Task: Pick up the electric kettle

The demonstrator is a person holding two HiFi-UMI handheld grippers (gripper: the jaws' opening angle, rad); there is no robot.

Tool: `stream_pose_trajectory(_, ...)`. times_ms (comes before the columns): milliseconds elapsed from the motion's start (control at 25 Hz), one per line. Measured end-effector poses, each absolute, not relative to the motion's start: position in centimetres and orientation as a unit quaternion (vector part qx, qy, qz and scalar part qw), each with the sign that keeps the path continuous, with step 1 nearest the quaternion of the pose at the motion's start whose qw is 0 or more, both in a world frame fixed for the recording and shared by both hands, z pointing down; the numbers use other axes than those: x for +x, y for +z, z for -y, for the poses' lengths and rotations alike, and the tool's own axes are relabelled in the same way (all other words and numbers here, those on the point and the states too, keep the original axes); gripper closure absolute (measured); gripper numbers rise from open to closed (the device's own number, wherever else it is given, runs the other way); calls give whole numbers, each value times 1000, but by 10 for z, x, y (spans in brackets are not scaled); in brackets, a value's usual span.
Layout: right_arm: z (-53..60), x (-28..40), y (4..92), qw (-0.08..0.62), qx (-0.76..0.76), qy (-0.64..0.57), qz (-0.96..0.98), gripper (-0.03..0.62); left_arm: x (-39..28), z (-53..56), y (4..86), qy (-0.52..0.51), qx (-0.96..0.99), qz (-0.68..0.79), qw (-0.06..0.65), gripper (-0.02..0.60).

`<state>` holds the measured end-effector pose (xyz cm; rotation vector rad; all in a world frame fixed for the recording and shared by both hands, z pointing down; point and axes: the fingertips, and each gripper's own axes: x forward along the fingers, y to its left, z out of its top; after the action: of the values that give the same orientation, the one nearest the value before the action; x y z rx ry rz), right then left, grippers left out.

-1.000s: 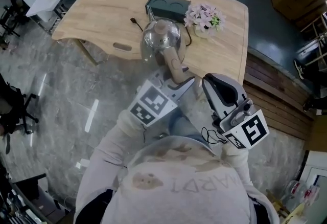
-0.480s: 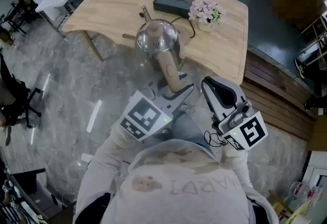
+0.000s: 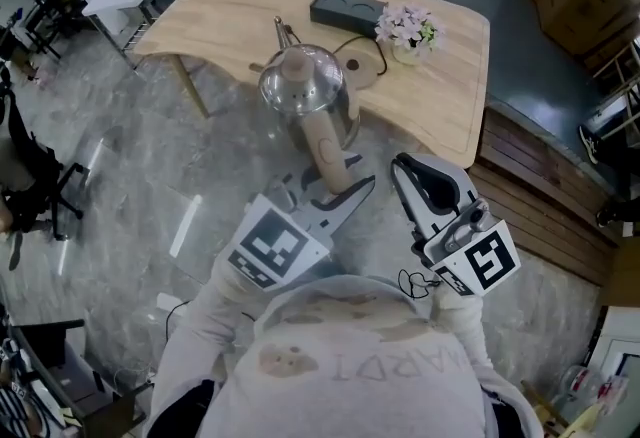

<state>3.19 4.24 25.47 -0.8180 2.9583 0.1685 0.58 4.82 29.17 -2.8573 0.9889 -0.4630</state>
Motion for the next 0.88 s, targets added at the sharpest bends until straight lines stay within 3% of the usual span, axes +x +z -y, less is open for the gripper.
stream_pose_trajectory(880,-123,74,254,19,-227,60,-972,560,42,-128,260,-128,-923,-359,41,461)
